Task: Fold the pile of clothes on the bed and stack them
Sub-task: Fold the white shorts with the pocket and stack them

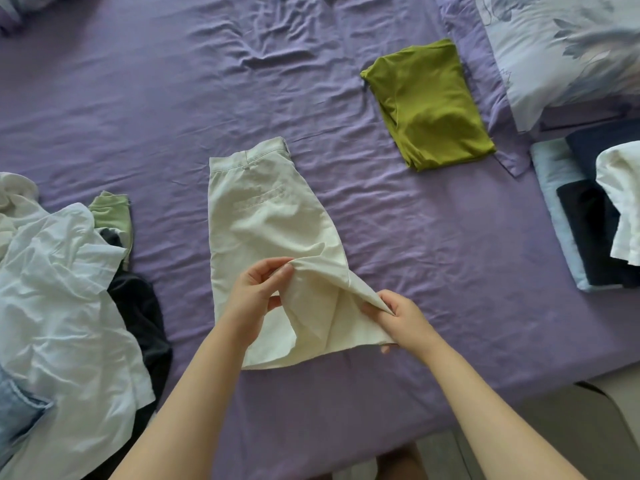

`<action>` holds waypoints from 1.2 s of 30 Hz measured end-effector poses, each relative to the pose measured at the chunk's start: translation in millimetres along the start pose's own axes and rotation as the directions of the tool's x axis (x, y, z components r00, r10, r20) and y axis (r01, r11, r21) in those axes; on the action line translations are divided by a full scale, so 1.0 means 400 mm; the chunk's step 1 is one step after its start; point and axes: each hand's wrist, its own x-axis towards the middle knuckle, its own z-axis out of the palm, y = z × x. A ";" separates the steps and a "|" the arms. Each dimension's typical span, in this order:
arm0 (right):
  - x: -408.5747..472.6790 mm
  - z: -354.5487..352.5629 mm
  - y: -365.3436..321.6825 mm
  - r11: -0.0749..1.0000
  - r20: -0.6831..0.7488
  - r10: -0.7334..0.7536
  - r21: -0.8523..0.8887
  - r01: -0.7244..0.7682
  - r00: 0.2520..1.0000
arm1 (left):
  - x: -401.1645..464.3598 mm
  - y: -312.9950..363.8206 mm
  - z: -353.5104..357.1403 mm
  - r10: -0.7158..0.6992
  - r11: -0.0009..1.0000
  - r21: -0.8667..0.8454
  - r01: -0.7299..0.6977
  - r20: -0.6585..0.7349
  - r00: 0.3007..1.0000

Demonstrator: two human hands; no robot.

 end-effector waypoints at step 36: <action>0.122 -0.048 0.047 0.983 -0.304 0.101 -0.117 -0.142 0.947 | -0.019 -0.186 -0.123 0.190 0.775 0.545 0.320 -0.684 0.705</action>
